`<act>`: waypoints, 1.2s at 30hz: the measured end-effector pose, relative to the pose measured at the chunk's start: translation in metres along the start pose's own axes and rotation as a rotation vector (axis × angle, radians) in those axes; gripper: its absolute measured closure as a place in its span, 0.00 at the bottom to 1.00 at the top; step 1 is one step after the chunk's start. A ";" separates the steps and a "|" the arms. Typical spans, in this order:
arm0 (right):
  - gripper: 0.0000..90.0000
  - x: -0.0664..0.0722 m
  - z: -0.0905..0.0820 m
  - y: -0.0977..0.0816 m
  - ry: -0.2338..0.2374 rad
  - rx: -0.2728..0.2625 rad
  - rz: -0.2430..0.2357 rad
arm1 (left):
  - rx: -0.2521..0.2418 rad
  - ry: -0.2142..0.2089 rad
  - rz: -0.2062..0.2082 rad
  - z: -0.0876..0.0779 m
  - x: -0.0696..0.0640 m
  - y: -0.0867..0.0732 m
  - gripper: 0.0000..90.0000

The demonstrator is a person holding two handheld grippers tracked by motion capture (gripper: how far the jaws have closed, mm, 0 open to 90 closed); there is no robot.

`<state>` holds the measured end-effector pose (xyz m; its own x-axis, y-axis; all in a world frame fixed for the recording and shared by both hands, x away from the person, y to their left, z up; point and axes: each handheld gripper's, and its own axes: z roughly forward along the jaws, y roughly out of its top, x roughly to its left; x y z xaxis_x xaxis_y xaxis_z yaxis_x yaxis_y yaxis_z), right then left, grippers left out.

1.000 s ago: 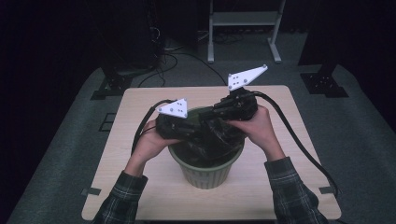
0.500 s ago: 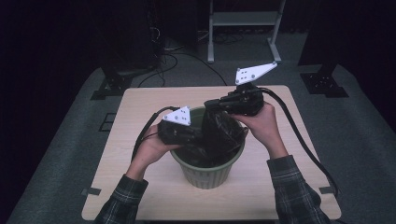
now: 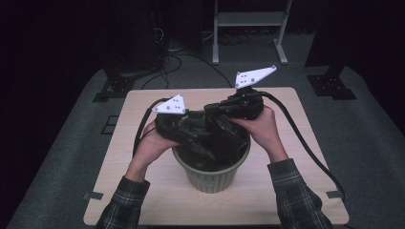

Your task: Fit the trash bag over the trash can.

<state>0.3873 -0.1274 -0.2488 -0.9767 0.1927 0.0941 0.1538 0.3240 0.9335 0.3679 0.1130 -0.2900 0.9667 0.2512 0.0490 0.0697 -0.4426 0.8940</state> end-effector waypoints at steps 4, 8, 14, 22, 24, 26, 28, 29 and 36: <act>0.99 0.001 0.001 0.000 0.004 0.007 -0.003 | 0.024 -0.069 0.054 0.008 -0.005 0.003 0.68; 0.76 0.001 -0.004 -0.001 -0.010 0.020 0.008 | 0.029 -0.068 0.055 0.003 -0.006 -0.001 0.98; 0.68 0.002 -0.032 -0.006 -0.045 -0.007 0.030 | 0.004 -0.005 0.036 -0.015 -0.001 -0.015 0.99; 0.65 0.006 -0.056 -0.023 -0.057 0.013 0.055 | -0.001 0.024 0.036 -0.025 0.000 -0.019 1.00; 0.65 0.009 -0.061 -0.025 -0.055 -0.002 0.054 | -0.001 0.032 0.033 -0.025 0.001 -0.020 1.00; 0.64 0.013 -0.063 -0.027 -0.054 -0.009 0.050 | -0.008 0.035 0.032 -0.026 0.003 -0.020 1.00; 0.65 0.018 -0.060 -0.029 -0.045 0.016 0.047 | -0.015 0.050 0.024 -0.027 0.003 -0.020 1.00; 0.65 0.020 -0.056 -0.030 -0.045 0.032 0.038 | -0.022 0.056 0.019 -0.028 0.004 -0.020 1.00; 0.79 0.025 -0.030 -0.040 -0.007 0.077 0.028 | -0.039 0.074 0.004 -0.032 0.008 -0.021 1.00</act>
<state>0.3523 -0.1634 -0.2730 -0.9710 0.2087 0.1167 0.1919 0.3889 0.9011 0.3660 0.1521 -0.2942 0.9459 0.3134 0.0845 0.0545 -0.4099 0.9105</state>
